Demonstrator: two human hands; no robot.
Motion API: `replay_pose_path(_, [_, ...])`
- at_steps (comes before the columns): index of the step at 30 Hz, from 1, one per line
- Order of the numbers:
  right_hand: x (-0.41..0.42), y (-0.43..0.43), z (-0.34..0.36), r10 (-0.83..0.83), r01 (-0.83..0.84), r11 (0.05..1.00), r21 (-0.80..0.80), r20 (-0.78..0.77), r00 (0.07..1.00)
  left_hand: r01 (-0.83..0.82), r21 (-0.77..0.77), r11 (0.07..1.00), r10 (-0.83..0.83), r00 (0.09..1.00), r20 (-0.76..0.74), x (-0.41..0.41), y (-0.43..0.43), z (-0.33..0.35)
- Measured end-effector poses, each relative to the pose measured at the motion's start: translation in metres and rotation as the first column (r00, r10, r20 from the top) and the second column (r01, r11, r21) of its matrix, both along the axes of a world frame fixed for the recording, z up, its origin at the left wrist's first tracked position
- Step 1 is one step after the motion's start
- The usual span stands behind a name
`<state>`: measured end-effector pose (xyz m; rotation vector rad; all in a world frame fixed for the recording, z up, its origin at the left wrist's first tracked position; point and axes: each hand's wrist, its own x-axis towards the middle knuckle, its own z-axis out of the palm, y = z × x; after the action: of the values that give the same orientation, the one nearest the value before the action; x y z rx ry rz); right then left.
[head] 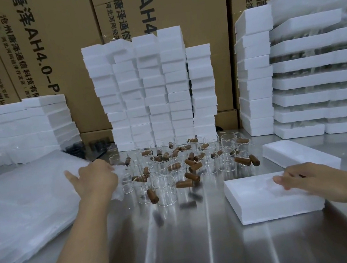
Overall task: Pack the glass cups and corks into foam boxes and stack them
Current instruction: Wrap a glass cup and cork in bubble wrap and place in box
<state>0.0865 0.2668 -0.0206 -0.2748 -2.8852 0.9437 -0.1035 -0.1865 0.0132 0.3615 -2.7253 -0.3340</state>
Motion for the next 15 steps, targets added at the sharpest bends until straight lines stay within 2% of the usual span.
replay_pose_path(3, [0.0,-0.001,0.002,0.004,-0.004,1.0,0.012,0.002,1.0,0.005,0.032,0.999,-0.001,0.993,-0.115,0.002,0.001,0.003])
replay_pose_path(6, [0.001,-0.002,0.003,-0.004,0.004,0.999,0.039,-0.001,1.0,0.093,0.096,0.991,-0.061,0.955,-0.291,0.005,0.004,0.008])
replay_pose_path(10, [-0.002,-0.002,0.001,-0.079,0.081,0.995,0.052,-0.041,0.996,0.385,0.154,0.91,-0.225,0.771,-0.595,0.017,0.029,0.019])
replay_pose_path(15, [-0.003,0.0,0.002,-0.179,0.186,0.977,0.107,-0.071,0.981,0.633,0.056,0.772,-0.468,0.625,-0.625,0.047,0.082,0.027])
